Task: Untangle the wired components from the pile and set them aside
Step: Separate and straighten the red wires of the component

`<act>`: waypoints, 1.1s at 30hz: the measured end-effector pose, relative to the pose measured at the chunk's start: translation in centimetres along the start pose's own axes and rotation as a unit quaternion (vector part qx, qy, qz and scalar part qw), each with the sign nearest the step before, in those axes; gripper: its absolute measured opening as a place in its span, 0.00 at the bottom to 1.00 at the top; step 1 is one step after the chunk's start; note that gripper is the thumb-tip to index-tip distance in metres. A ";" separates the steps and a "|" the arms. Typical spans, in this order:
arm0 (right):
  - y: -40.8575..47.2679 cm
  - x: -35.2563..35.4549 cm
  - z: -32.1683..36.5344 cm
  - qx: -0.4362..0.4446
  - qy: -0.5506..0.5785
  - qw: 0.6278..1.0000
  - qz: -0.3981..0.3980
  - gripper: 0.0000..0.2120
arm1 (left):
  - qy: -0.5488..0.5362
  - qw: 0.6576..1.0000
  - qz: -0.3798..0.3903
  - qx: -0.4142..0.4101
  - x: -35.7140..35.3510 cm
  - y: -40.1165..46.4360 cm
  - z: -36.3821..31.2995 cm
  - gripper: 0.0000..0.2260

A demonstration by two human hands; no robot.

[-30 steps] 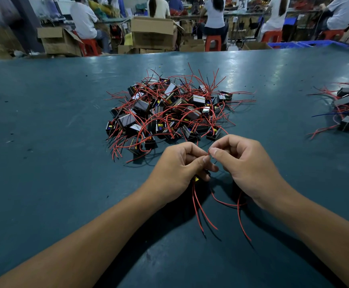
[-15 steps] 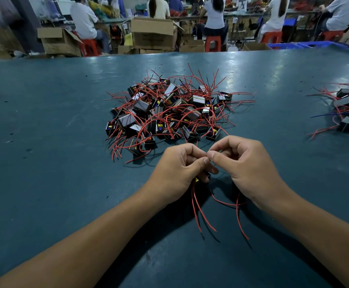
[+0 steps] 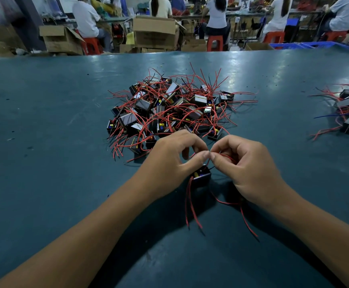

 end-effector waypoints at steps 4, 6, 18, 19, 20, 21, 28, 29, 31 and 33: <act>-0.2 -0.4 0.7 0.022 -0.017 0.999 0.033 0.04 | 0.016 1.000 0.022 -0.015 -0.1 0.2 -0.1 0.03; -0.2 -0.4 0.8 0.027 -0.019 0.998 0.046 0.04 | 0.023 0.999 0.044 -0.022 -0.4 0.2 -0.2 0.03; -0.2 -0.8 0.7 0.035 -0.014 0.997 0.073 0.05 | -0.002 0.995 0.095 -0.010 -1.3 0.1 0.0 0.05; -0.2 -0.9 0.7 0.038 -0.015 0.997 0.072 0.05 | -0.016 0.995 0.098 0.001 -1.4 0.0 0.2 0.05; -0.2 -0.8 0.7 0.039 -0.017 0.997 0.071 0.05 | -0.027 0.994 0.103 0.010 -1.4 0.0 0.3 0.06; -0.2 -0.8 0.7 0.040 -0.019 0.997 0.070 0.05 | -0.035 0.993 0.107 0.018 -1.5 -0.1 0.4 0.06; -0.2 -0.8 0.6 0.038 -0.022 0.996 0.073 0.05 | -0.017 0.994 0.110 0.018 -1.3 0.0 0.3 0.04; -0.2 -0.8 0.6 0.038 -0.021 0.996 0.074 0.05 | -0.010 0.994 0.108 0.011 -1.2 0.0 0.2 0.04; -0.2 -0.8 0.7 0.039 -0.017 0.996 0.075 0.07 | -0.001 0.994 0.108 0.005 -1.1 0.0 0.0 0.04; -0.3 -0.7 1.0 0.050 -0.028 0.996 0.074 0.08 | -0.010 0.994 0.111 0.018 -1.2 0.0 0.1 0.04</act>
Point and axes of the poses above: each hand's wrist, its own y-axis towards the middle knuckle, its own x-axis out of the back of the hand, z = x × y, the point moved 9 cm from there along y, towards the middle knuckle, and after that the axes turned 1 degree about -x, right-handed, at the moved point
